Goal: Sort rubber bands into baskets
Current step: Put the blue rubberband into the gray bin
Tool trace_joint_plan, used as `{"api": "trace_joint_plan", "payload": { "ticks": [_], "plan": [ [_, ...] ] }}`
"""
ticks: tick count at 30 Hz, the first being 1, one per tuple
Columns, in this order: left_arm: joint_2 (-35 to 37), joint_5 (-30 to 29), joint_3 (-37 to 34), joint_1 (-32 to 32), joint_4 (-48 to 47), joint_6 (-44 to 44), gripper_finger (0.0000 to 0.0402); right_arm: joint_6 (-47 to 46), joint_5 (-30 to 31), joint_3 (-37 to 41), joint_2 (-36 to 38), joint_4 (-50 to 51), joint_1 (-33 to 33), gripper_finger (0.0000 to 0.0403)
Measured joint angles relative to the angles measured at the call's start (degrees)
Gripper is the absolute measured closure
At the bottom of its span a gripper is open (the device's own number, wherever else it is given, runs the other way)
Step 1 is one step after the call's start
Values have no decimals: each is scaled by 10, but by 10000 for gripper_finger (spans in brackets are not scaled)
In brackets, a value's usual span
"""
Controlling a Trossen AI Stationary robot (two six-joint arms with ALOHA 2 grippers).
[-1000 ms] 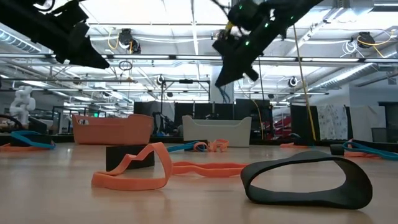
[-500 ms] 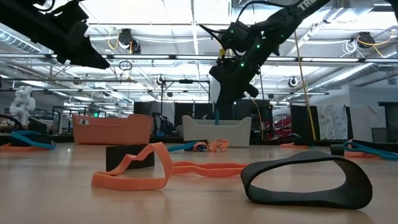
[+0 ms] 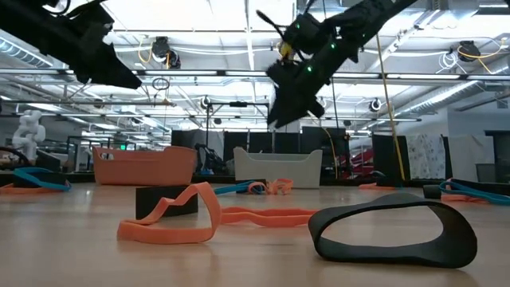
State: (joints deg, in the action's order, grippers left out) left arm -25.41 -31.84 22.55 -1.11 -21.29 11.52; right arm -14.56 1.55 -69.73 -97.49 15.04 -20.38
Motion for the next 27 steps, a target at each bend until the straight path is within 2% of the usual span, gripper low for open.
{"api": "trace_joint_plan", "payload": {
  "ticks": [7, 14, 19, 23, 27],
  "plan": [
    [-2, 189, 0, -1, 73, 14, 278, 41, 0, -22, 1, -33, 101, 252],
    [-22, 211, 1, -25, 83, 49, 278, 68, 2, -22, 1, -92, 189, 252],
    [-75, 223, 16, -81, 84, 93, 278, 102, 2, -22, -9, -138, 237, 252],
    [-141, 273, 37, -146, 65, 158, 278, 145, 0, -21, -22, -176, 262, 252],
    [-211, 313, 64, -213, -12, 275, 278, 172, 0, -23, -37, -209, 275, 252]
  ]
}}
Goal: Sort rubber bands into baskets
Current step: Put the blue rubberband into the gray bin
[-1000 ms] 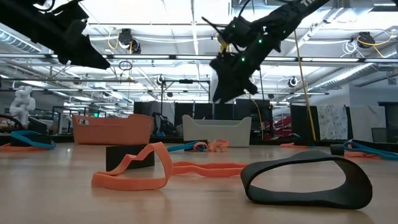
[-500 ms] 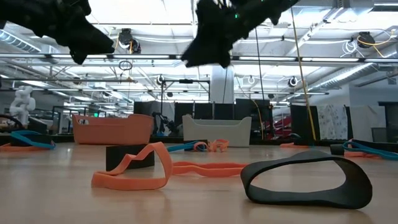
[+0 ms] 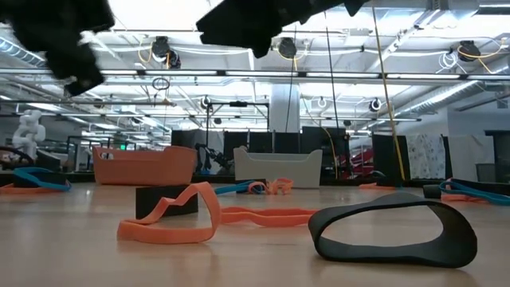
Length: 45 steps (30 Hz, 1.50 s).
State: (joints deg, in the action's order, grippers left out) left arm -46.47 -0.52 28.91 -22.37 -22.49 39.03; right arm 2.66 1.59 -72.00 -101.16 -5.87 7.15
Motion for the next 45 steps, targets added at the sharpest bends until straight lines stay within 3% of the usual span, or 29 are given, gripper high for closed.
{"api": "trace_joint_plan", "payload": {
  "ticks": [4, 7, 14, 27, 35, 45],
  "plan": [
    [-66, 30, 11, -51, -124, 167, 278, 12, -1, -1, -17, -6, 5, 252],
    [-109, 73, 11, -91, -167, 267, 278, 7, -4, 2, -28, 10, 9, 252],
    [-180, 97, 11, -175, -138, 383, 278, -2, -4, 1, -49, 29, 24, 252],
    [-288, 59, 14, -243, -71, 406, 278, -5, -4, 1, -50, 33, 44, 252],
    [-302, 27, 17, -268, -65, 413, 284, -30, -4, 1, -50, 30, 49, 252],
    [-305, -19, 36, -277, -61, 391, 394, -50, -4, 1, -50, 31, 60, 252]
  ]
}}
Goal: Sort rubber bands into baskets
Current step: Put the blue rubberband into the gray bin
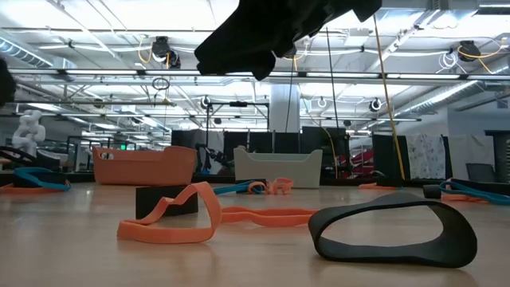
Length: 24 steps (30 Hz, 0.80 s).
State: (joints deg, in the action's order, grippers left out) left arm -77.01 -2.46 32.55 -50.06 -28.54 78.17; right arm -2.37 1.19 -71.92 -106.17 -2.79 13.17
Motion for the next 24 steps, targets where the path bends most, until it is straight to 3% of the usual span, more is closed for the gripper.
{"api": "trace_joint_plan", "payload": {
  "ticks": [7, 15, 24],
  "plan": [
    [1, -65, 16, 6, -5, -59, 395, 0, 0, 0, 0, -14, 9, 252],
    [5, -167, 22, 42, -9, -139, 398, 19, 3, 0, -58, -153, 7, 252],
    [55, -227, 22, 86, 64, -246, 399, 12, 3, -3, -143, -303, -4, 252]
  ]
}}
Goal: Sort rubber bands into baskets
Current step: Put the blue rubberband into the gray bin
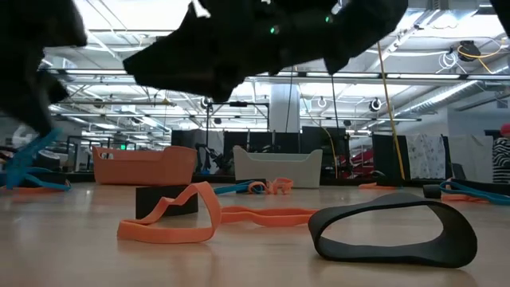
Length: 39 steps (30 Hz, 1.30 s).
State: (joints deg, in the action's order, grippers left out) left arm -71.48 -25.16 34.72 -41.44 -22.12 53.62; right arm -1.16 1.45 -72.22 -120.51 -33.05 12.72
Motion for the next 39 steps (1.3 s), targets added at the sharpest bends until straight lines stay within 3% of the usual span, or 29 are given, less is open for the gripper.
{"api": "trace_joint_plan", "payload": {
  "ticks": [4, 9, 16, 20, 23, 25, 31, 39],
  "plan": [
    [32, -37, 0, 11, 66, -64, 399, -16, 0, -21, -16, 0, -5, 242],
    [58, -101, 0, 21, 142, -151, 400, -29, 0, -33, -16, 5, -4, 196],
    [66, -117, 0, 42, 184, -202, 400, -83, 4, -38, -16, 7, -11, 117],
    [66, -115, 0, 50, 189, -211, 400, -87, 22, -38, -16, 9, -18, 110],
    [66, -114, 0, 51, 188, -212, 400, -87, 17, -38, -16, 30, -19, 140],
    [66, -113, 0, 51, 187, -215, 400, -87, 15, -38, -16, 41, -18, 182],
    [66, -111, 0, 51, 186, -215, 392, -77, 16, -38, -16, 49, -22, 373],
    [66, -111, 0, 51, 165, -219, 351, -81, 16, -37, -2, 110, -27, 400]
  ]
}}
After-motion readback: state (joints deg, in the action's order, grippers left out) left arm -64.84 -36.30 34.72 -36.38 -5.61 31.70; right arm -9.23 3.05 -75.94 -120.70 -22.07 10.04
